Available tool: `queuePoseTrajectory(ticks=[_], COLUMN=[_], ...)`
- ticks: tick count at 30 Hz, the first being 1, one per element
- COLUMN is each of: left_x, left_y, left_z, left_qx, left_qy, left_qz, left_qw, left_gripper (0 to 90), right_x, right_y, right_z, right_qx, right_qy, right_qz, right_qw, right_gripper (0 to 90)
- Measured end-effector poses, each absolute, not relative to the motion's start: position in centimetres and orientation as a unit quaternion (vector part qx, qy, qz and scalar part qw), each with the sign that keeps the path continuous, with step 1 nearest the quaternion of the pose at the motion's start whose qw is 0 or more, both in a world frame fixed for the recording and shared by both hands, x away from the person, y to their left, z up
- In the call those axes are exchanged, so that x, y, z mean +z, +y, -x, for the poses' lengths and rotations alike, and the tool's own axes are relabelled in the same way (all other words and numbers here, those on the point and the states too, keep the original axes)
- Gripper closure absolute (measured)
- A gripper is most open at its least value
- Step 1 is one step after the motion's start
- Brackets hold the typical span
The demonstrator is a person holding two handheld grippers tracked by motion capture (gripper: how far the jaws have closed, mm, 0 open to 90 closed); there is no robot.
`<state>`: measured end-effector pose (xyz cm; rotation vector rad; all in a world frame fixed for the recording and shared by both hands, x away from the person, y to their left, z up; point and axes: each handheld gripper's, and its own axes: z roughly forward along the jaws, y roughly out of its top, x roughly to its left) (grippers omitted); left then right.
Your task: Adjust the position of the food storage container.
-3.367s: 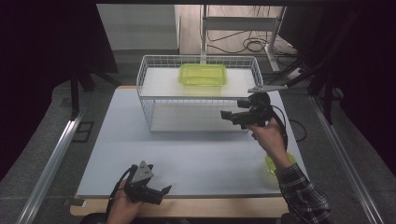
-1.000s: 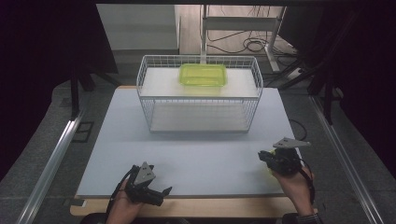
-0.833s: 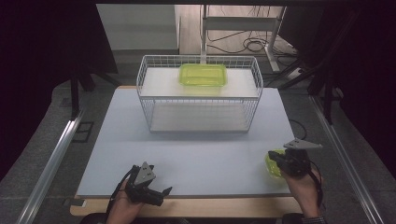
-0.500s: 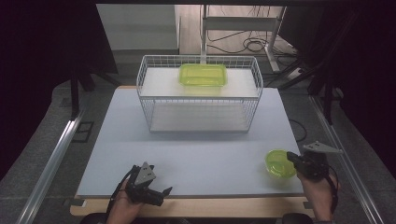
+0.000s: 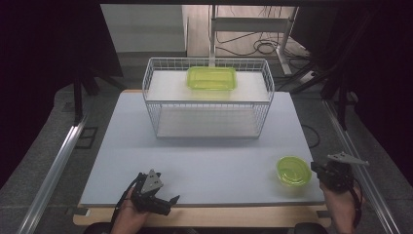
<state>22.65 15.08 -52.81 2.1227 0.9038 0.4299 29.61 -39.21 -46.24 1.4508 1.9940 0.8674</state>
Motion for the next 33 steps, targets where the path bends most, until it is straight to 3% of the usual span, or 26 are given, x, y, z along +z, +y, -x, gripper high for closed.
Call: queuePoseTrajectory(ticks=[13, 33], left_x=[-52.8, -52.8], left_y=[15.1, 14.9], left_z=[-22.7, -22.6], left_qx=[0.169, 0.170], left_qy=[0.354, 0.353], left_qz=[-0.836, -0.837], left_qw=[0.384, 0.383], left_gripper=[1.2, 1.2], right_x=[-46.9, -47.5], right_y=[-39.0, -34.8], right_z=[-29.3, -29.6], right_qx=[0.312, 0.319], right_qy=[0.741, 0.772], right_qz=[-0.545, -0.513], right_qw=[0.237, 0.199], right_gripper=[89.2, 89.2])
